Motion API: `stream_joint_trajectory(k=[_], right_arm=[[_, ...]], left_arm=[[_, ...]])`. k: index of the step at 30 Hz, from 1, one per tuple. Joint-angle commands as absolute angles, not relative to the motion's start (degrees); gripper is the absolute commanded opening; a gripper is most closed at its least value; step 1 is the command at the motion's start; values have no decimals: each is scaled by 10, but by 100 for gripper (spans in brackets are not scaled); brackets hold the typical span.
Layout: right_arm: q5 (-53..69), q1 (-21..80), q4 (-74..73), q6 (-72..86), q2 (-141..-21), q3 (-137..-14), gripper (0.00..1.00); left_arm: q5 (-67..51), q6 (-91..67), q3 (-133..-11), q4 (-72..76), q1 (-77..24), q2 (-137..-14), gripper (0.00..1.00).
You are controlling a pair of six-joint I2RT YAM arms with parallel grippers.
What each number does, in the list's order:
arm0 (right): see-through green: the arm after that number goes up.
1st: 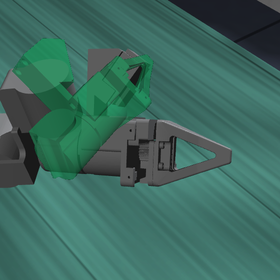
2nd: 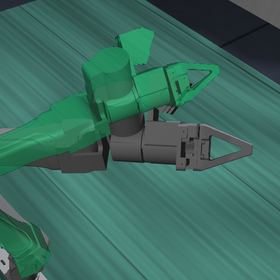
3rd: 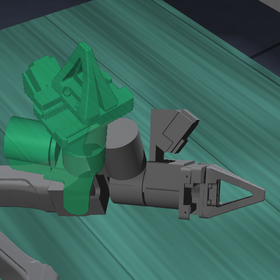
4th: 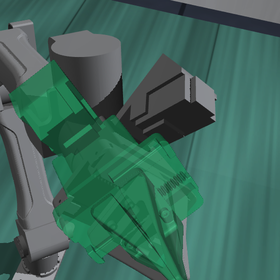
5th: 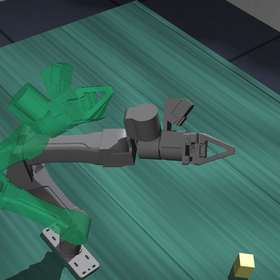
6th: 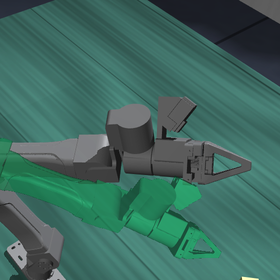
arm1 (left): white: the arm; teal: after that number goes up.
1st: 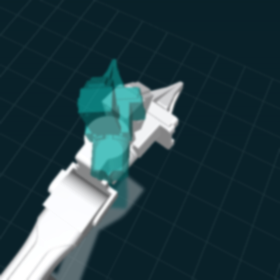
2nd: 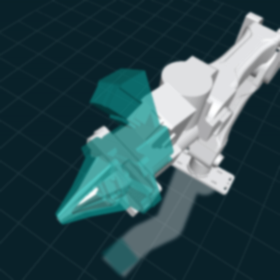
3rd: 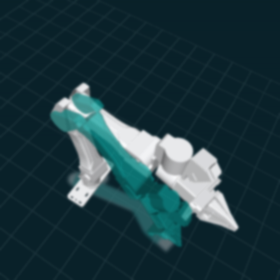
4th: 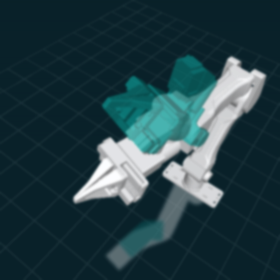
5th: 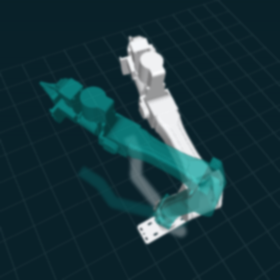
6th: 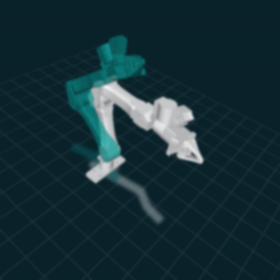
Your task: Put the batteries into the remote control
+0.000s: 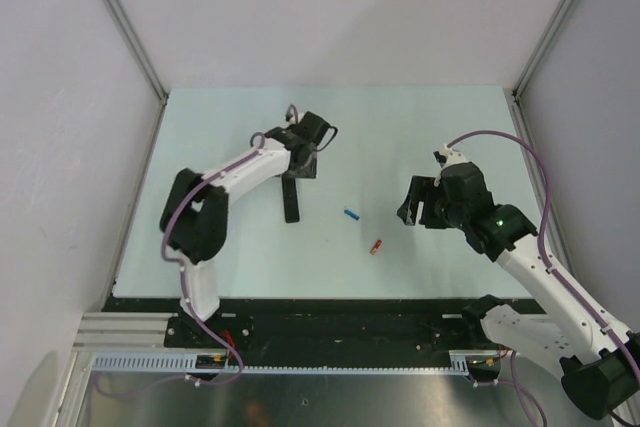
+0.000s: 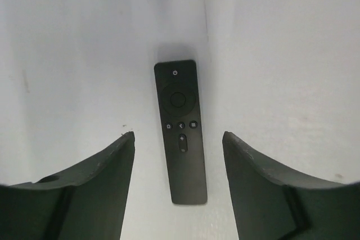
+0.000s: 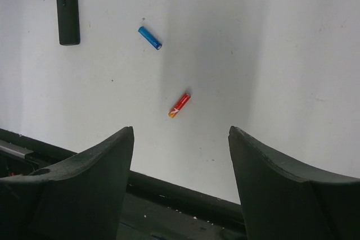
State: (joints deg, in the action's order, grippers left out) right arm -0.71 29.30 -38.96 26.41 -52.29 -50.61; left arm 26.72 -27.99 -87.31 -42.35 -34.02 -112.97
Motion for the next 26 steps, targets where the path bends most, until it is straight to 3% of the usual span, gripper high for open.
stream_joint_trajectory(k=[1,3,4,5,7,16,26], right_arm=[[-20,291,-389,250,-511,-531,73],[-20,292,-386,242,-503,-525,73],[-18,293,-381,239,-497,-520,73],[-13,292,-370,236,-484,-514,73],[-11,295,-357,236,-473,-498,73],[-17,316,-306,246,-472,-458,73],[-59,347,-258,254,-461,-442,75]], left_arm=[[265,-266,-856,-381,-343,-957,68],[246,-242,-805,-332,-343,-878,70],[232,-236,-737,-277,-341,-792,89],[201,-230,-702,-248,-337,-750,99],[168,-229,-611,-204,-316,-644,100],[86,-278,-412,-208,-254,-455,100],[5,-309,-410,-219,-199,-435,100]])
